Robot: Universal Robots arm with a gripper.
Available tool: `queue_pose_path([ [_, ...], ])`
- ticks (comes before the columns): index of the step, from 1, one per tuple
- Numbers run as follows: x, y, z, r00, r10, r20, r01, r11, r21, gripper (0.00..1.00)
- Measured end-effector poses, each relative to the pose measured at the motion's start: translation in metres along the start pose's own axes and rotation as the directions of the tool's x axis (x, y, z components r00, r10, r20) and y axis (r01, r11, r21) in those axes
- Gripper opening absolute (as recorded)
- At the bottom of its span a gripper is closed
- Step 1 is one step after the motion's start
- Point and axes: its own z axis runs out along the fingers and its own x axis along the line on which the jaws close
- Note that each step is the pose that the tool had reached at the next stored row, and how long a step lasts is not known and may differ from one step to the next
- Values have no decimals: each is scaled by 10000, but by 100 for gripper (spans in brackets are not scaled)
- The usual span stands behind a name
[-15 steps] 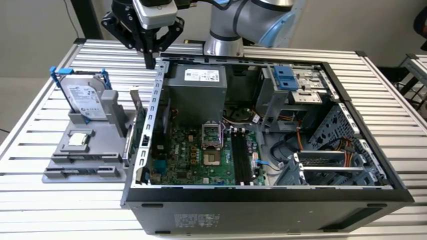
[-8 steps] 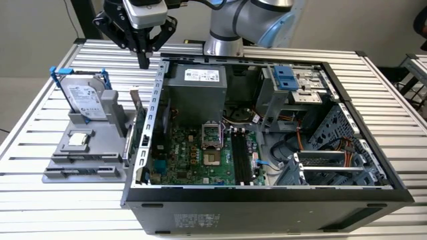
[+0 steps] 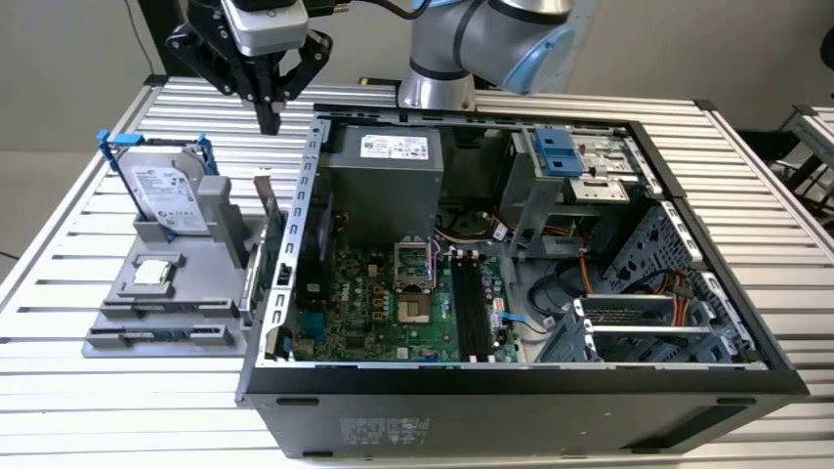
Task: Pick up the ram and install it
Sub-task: 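Reach for the ram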
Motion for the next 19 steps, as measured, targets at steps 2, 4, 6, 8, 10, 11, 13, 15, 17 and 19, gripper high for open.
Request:
queue_pose_path([
  [2,26,-2,-1,10000,0,0,0,10000,1,0],
  [4,54,-4,-1,10000,1,0,-1,10000,1,0],
  [6,81,-6,-1,10000,1,-1,-1,10000,1,0],
  [8,108,-8,-1,10000,0,0,0,10000,0,0],
  [10,136,-10,-1,10000,0,-1,0,10000,1,0],
  [11,150,-11,-1,10000,0,-1,0,10000,0,0],
  [13,178,-13,-1,10000,-1,-1,1,10000,1,0],
  [15,206,-15,-1,10000,0,0,0,10000,0,0],
  [17,234,-17,-2,10000,1,0,-1,10000,1,0],
  [19,262,-19,-2,10000,0,0,0,10000,0,0],
])
